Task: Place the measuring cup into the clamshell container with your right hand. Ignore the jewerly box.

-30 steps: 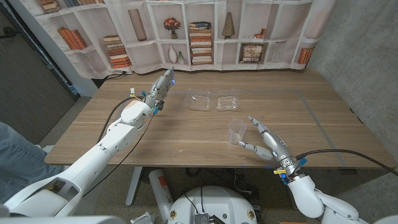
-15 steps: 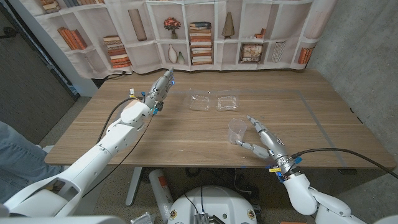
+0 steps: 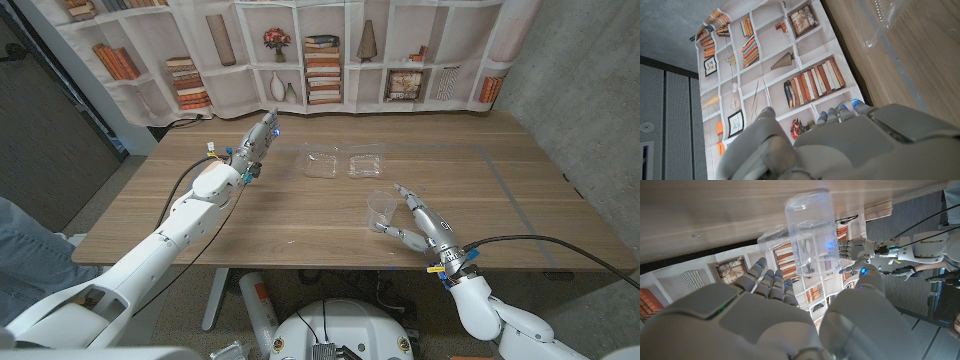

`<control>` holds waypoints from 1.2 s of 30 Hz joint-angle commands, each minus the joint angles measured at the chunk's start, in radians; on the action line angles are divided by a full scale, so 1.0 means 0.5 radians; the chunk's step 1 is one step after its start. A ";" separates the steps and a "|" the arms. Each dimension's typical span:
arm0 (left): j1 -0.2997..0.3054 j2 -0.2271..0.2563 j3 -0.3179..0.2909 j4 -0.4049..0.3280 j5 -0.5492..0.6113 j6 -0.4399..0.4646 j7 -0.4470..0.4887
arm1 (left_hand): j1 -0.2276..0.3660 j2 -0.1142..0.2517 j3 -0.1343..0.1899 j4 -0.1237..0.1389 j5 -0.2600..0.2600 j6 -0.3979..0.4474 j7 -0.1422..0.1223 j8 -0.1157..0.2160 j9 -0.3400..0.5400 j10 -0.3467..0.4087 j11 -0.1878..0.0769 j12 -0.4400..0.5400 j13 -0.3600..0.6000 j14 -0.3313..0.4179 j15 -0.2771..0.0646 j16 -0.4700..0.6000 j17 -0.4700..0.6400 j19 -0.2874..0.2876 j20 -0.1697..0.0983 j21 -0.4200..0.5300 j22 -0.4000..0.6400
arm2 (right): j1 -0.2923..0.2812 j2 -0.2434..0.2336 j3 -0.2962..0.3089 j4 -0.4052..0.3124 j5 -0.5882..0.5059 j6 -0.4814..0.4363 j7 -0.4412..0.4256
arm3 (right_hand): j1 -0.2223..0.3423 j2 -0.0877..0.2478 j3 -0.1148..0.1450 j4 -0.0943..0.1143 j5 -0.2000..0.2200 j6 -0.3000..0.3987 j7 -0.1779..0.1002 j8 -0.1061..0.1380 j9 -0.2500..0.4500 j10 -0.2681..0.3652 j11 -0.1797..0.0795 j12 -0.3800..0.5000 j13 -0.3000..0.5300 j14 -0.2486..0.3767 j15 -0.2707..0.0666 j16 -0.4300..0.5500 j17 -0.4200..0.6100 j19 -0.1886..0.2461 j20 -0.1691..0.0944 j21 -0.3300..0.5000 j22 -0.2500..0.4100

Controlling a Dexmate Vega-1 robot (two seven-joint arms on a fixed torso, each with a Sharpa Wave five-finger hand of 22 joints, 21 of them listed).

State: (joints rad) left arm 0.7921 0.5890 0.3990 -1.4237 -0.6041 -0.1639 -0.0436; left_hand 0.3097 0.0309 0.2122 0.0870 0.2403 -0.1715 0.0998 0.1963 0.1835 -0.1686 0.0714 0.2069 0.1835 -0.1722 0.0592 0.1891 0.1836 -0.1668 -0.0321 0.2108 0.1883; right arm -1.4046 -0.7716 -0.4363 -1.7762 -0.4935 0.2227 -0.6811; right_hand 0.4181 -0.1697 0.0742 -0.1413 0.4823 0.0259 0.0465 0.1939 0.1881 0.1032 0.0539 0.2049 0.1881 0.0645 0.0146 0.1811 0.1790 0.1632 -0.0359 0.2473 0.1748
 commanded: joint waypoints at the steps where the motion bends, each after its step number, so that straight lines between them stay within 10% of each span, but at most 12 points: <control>1: -0.005 0.006 -0.012 -0.015 -0.007 0.008 0.014 | 0.000 0.015 -0.008 -0.003 -0.002 -0.073 -0.015 0.001 0.009 -0.105 -0.005 -0.001 0.009 -0.280 0.015 0.001 0.005 -0.428 -0.023 0.004 0.005 | 0.075 -0.037 -0.062 0.007 0.052 -0.047 0.059 | 0.026 0.006 -0.018 -0.005 0.019 0.046 0.005 0.021 0.010 0.014 0.007 0.007 0.005 -0.003 -0.004 0.008 0.009 0.007 -0.011 -0.008 0.003; 36: -0.018 -0.035 0.003 0.071 -0.019 -0.021 -0.011 | 0.001 0.020 -0.018 -0.003 -0.003 -0.063 -0.014 0.004 0.009 -0.105 -0.006 -0.001 0.009 -0.279 0.013 0.001 0.005 -0.431 -0.022 0.004 0.005 | 0.144 -0.075 -0.118 -0.030 0.078 -0.159 0.143 | 0.071 0.033 -0.058 -0.001 0.050 0.188 -0.013 0.060 0.012 0.135 -0.017 0.054 0.005 0.086 -0.042 0.032 0.008 0.084 0.002 -0.025 0.006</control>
State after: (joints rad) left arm 0.7809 0.5720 0.4011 -1.3896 -0.6130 -0.1733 -0.0526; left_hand 0.3097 0.0308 0.2051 0.0880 0.2407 -0.1715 0.0998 0.1963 0.1835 -0.1686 0.0714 0.2069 0.1835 -0.1722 0.0591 0.1891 0.1836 -0.1668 -0.0321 0.2108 0.1882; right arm -1.3519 -0.8148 -0.4797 -1.8055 -0.4612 0.1486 -0.6198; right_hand 0.4441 -0.1537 0.0494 -0.1406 0.5032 0.1110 0.0428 0.2185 0.1881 0.1628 0.0485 0.2283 0.1882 0.0987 -0.0056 0.1929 0.1790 0.1959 -0.0359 0.2357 0.1746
